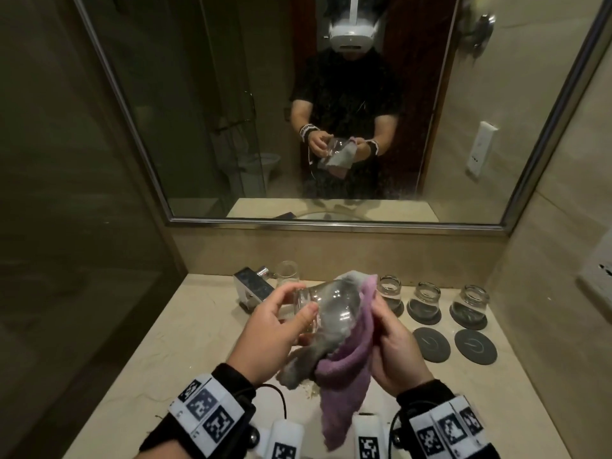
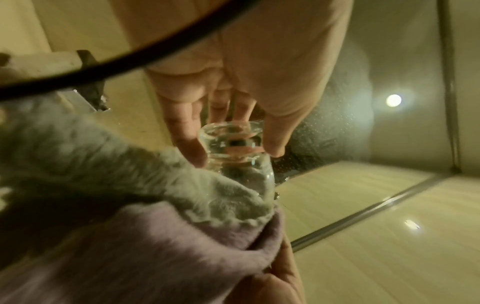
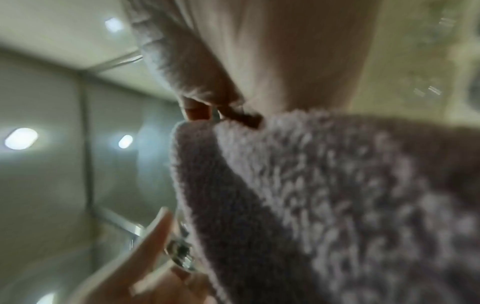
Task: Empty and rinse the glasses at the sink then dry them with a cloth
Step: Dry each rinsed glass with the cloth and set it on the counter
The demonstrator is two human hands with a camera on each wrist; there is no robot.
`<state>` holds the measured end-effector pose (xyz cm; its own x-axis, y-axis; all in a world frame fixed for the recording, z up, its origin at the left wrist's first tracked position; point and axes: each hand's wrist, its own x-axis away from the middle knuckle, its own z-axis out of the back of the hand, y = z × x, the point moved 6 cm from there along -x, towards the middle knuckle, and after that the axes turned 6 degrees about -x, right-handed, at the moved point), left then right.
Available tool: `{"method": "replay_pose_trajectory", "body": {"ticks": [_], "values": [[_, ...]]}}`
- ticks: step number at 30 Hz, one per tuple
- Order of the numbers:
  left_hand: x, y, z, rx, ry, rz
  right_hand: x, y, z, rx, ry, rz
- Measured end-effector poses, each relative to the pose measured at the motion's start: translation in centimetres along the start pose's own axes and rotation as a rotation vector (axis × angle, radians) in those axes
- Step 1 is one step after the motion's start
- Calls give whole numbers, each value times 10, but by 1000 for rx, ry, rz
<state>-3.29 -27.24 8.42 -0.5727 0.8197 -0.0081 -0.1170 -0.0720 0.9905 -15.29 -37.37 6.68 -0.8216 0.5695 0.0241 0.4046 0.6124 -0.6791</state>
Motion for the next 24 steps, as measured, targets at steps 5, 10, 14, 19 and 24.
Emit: {"method": "replay_pose_trajectory", "body": {"ticks": [5, 10, 14, 19, 24], "values": [[-1, -33, -14, 422, -32, 279, -2, -18, -5, 1297, -108, 319], [5, -41, -21, 564, -84, 318, -7, -18, -5, 1274, -127, 230], [1, -35, -18, 596, -74, 274, -12, -11, -3, 546, -71, 68], [-3, -32, -14, 592, -70, 251, -12, -11, 2, 622, -49, 47], [0, -38, -15, 613, -31, 300, -8, -25, 2, 1131, 21, 238]]}}
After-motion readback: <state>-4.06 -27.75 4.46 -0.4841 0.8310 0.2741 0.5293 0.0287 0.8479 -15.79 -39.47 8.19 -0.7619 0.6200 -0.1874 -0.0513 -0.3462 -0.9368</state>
